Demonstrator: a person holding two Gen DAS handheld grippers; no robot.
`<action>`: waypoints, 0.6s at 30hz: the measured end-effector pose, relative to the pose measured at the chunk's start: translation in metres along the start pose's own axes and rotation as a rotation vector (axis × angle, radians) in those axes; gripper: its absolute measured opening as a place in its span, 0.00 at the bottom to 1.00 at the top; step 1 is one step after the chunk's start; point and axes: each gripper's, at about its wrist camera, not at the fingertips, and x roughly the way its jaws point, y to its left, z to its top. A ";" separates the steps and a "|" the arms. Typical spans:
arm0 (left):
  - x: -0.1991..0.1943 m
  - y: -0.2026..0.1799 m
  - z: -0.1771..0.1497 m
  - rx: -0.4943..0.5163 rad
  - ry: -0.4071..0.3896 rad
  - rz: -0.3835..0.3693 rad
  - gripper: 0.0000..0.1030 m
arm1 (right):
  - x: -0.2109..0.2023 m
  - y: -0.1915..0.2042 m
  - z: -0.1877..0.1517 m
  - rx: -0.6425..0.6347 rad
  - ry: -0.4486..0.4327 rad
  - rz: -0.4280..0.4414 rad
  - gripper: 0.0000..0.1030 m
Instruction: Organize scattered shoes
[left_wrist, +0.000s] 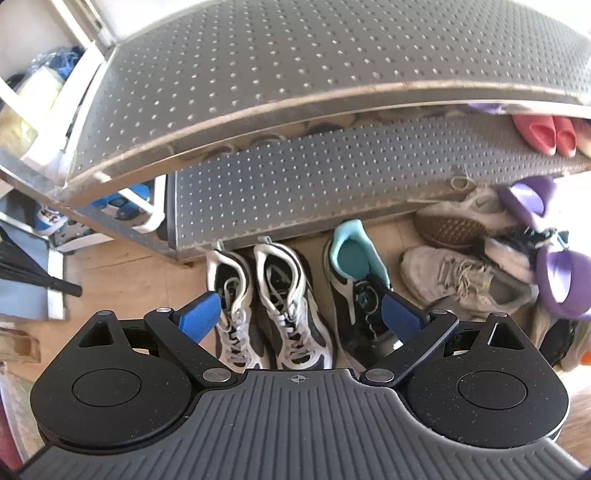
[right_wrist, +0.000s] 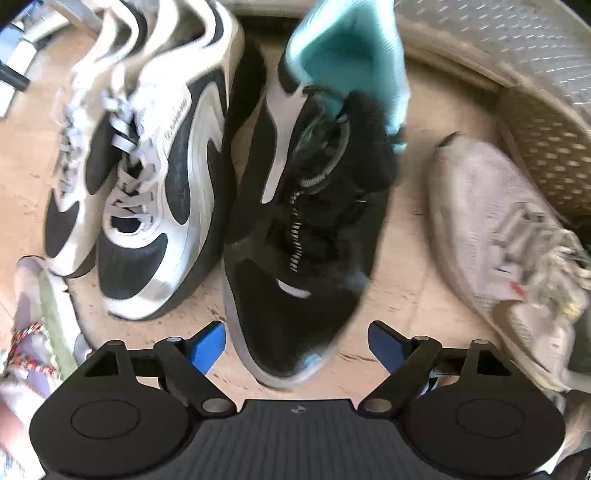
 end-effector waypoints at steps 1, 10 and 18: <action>-0.001 -0.002 0.001 0.002 -0.004 0.002 0.94 | -0.012 -0.011 -0.005 0.015 -0.033 0.009 0.82; -0.006 -0.047 0.017 0.067 -0.036 -0.009 0.95 | -0.083 -0.131 -0.020 0.193 -0.240 -0.142 0.27; 0.015 -0.070 0.022 0.134 0.003 0.017 0.95 | -0.051 -0.121 0.008 0.069 -0.250 -0.133 0.32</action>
